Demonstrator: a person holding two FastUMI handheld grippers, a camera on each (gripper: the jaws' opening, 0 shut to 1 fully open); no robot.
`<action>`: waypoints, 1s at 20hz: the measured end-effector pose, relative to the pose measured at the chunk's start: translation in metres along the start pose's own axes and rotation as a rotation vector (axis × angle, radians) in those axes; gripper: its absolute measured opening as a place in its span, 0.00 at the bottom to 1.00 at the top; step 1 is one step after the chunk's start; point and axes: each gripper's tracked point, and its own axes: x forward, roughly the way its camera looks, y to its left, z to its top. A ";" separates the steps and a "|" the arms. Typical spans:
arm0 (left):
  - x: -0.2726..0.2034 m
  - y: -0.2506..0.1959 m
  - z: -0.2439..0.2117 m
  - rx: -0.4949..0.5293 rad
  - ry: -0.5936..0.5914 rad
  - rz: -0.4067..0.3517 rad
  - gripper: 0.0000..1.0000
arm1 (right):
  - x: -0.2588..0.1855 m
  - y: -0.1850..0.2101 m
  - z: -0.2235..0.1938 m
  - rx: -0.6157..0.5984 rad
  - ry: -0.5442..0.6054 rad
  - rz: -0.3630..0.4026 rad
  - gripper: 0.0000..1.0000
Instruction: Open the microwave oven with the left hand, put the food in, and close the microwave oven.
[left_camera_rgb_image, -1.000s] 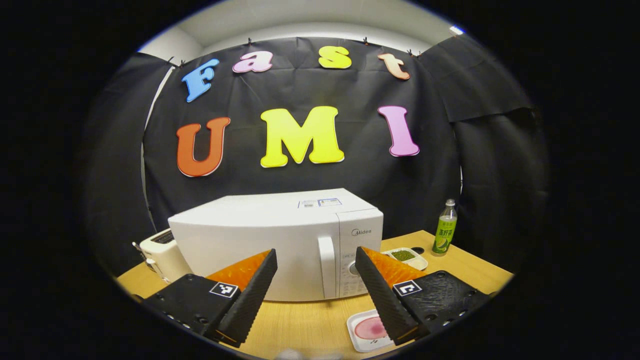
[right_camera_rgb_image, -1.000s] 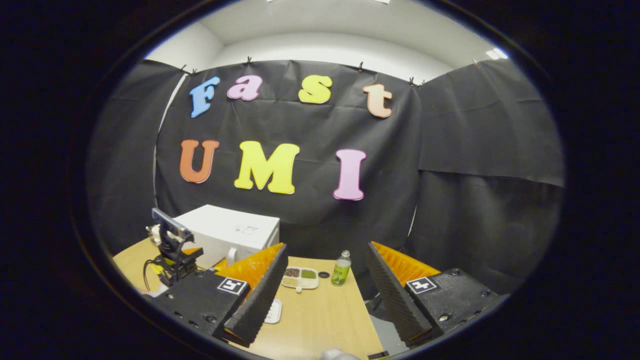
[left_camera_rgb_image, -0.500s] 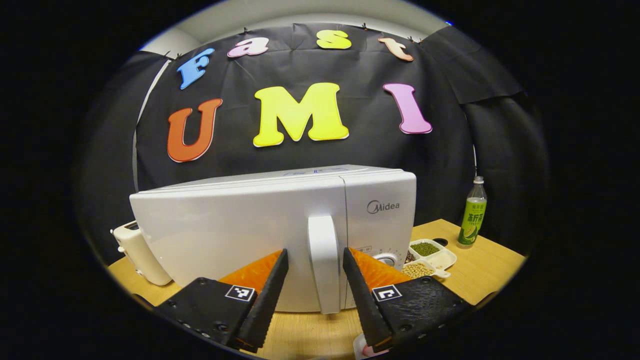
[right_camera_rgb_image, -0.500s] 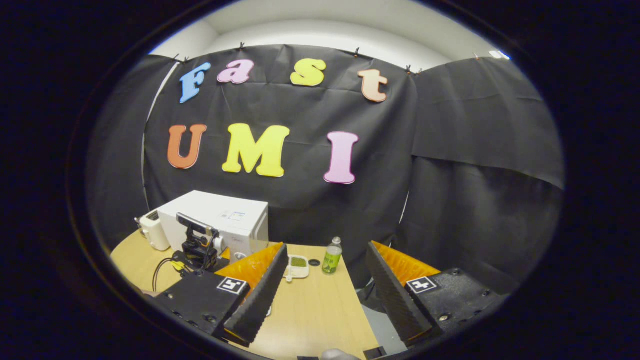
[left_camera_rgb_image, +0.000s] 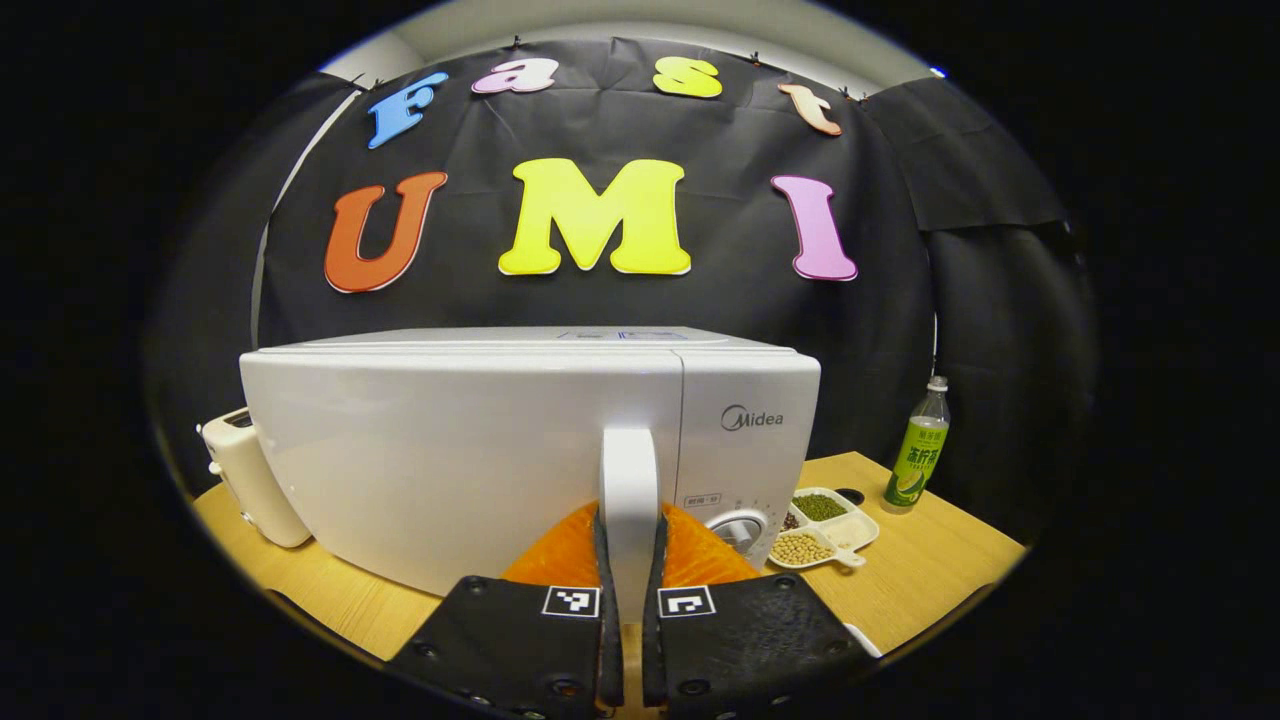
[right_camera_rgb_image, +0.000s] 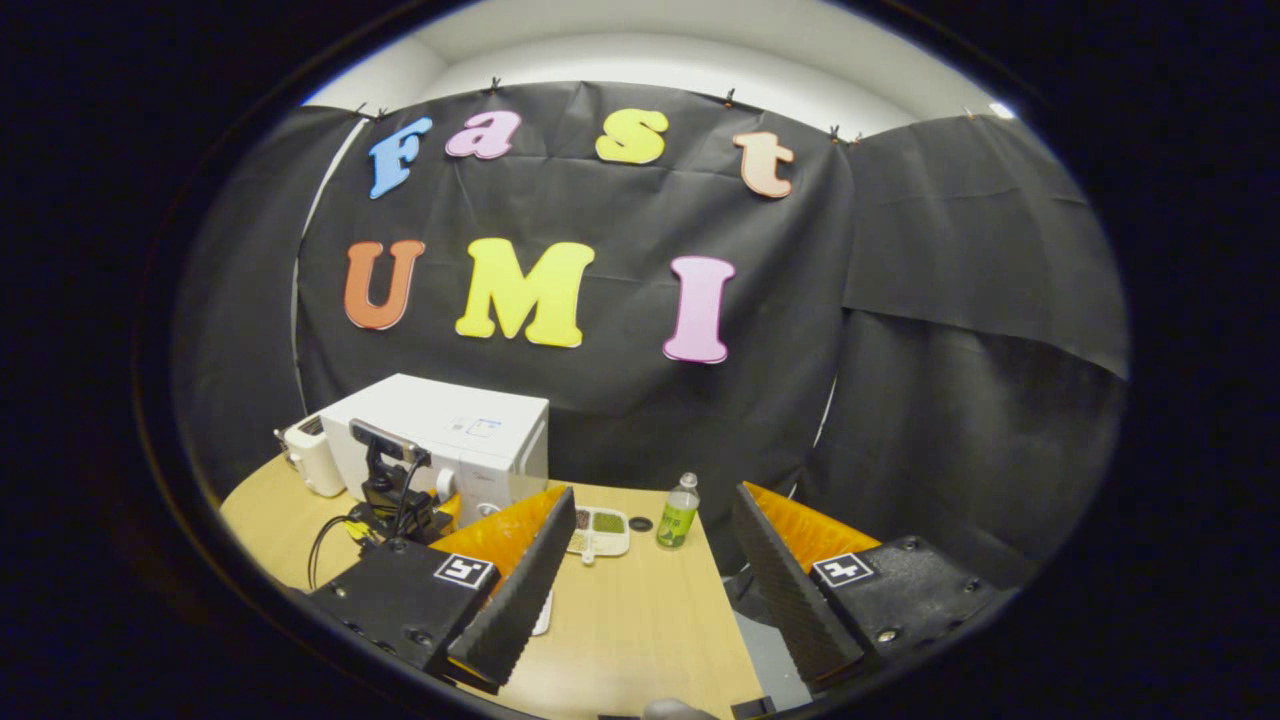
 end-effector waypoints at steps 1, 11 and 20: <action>-0.002 -0.002 -0.001 -0.009 0.012 -0.012 0.02 | 0.000 0.002 0.002 0.000 -0.002 0.007 1.00; -0.052 0.000 -0.008 0.050 -0.006 -0.112 0.01 | 0.000 0.013 0.010 -0.034 -0.044 0.055 0.92; -0.137 0.040 -0.021 0.079 0.051 -0.047 0.23 | -0.004 0.050 -0.007 -0.034 -0.033 0.170 1.00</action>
